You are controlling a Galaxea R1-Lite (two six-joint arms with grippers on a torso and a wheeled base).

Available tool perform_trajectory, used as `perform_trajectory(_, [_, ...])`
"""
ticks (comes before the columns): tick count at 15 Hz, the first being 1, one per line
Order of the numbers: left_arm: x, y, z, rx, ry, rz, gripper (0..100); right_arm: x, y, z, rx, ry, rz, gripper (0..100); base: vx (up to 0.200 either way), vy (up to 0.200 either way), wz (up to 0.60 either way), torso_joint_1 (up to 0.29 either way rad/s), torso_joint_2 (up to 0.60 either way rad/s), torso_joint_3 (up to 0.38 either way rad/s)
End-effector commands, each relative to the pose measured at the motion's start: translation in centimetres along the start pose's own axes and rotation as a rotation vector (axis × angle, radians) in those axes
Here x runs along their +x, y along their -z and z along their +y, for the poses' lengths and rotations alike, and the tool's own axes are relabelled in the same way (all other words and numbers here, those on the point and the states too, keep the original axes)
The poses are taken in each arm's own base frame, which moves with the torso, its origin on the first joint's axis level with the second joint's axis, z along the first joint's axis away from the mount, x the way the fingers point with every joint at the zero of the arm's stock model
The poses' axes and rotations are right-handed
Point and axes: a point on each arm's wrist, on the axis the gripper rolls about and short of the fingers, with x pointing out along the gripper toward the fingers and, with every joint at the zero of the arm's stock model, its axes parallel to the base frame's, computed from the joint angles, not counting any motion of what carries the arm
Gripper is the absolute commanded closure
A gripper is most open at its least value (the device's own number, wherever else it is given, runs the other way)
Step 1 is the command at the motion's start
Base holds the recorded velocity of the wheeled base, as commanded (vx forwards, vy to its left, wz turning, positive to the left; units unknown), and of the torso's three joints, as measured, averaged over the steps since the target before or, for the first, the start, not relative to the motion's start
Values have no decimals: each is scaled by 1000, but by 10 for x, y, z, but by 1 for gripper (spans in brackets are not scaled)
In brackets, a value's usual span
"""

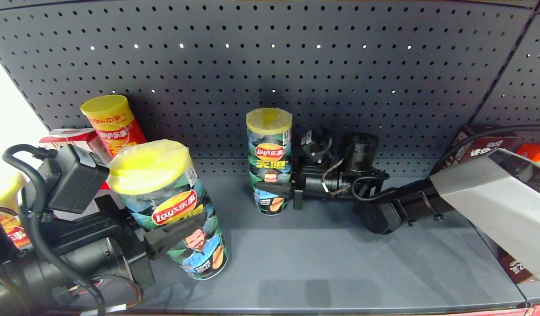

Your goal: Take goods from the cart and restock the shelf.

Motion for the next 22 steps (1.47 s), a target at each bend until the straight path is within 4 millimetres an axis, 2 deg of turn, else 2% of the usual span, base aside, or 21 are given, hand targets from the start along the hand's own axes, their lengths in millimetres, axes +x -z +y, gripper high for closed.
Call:
perform_trajectory(1, [-1,2,0,-1,0,4,100,0,0,-1,-3,3,-1,100,0,0,0,0,0,0])
perform_trajectory(5, [-1,2,-1,-1,2,6,100,-7,-19,4,-24,5,-18,100,0,0,0,0,0,0])
perform_trajectory(8, [-1,1,0,0,0,1,100,-24,-42,16,-30,32,-27,100,0,0,0,0,0,0])
perform_trajectory(13, [-1,0,-1,0,1,-2,100,-62,-76,68,-12,53,-17,100,0,0,0,0,0,0])
perform_trajectory(16, [0,-2,0,3,3,-8,100,-80,-75,109,-7,47,-18,100,0,0,0,0,0,0])
perform_trajectory(17, [0,-2,0,3,3,-8,100,-80,-75,109,-7,47,-18,100,0,0,0,0,0,0])
perform_trajectory(18, [0,-1,0,3,3,-5,100,-89,-65,131,11,60,-2,100,0,0,0,0,0,0])
perform_trajectory(22, [0,-2,0,3,3,-8,100,-103,-39,151,42,57,30,100,0,0,0,0,0,0])
